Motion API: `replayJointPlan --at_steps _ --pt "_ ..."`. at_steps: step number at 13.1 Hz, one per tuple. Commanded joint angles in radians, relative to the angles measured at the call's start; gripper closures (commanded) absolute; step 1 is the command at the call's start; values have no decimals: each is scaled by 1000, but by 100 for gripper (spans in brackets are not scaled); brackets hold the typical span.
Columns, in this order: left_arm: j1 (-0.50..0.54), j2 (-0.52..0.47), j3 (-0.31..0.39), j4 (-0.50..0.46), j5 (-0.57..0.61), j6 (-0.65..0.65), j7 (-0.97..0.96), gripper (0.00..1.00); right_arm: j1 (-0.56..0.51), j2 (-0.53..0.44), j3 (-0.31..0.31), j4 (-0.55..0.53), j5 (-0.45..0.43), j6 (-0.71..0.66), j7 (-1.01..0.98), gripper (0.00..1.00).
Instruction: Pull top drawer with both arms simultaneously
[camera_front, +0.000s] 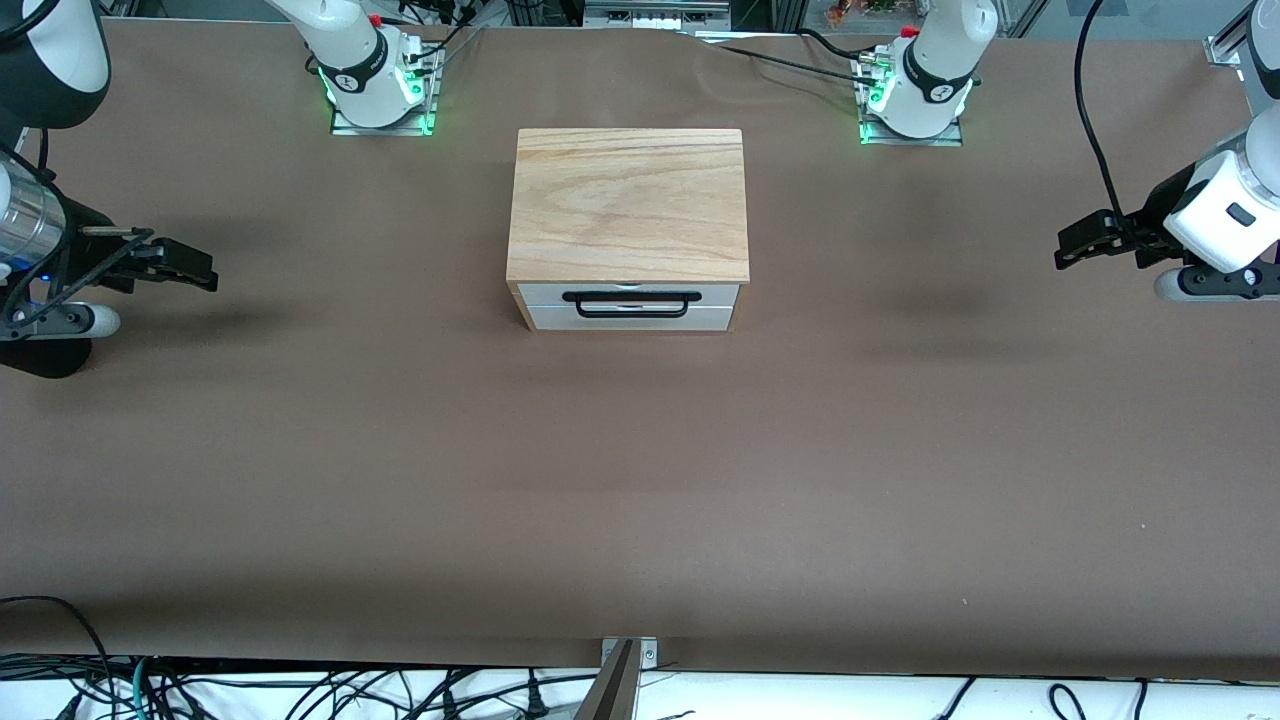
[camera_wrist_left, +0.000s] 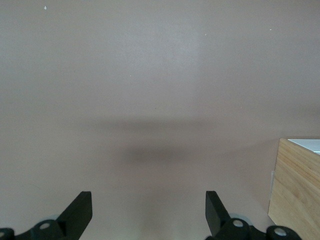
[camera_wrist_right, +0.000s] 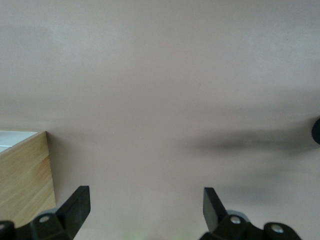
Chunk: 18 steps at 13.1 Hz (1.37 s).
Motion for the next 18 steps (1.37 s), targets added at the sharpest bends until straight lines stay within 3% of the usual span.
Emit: replayJointPlan --at_steps 1,4,8,11,14,18 --pt "-8 -10 10 -15 -20 11 -9 0 -4 9 5 19 10 -26 -15 0" --pt "-8 -8 10 -15 -20 11 -11 0 3 31 6 19 13 -56 -13 0" --pt "-7 -1 10 -14 -20 12 -9 0 7 52 6 5 156 -66 -23 0" --pt "-7 10 10 -14 -22 15 -9 0 0 92 3 -33 346 -69 -120 0" --pt "-4 47 10 -8 -23 49 -11 0 0 120 3 -151 557 -59 -304 0" --pt "-4 114 10 -14 -75 112 -6 0 5 244 5 -202 783 -64 -542 0"
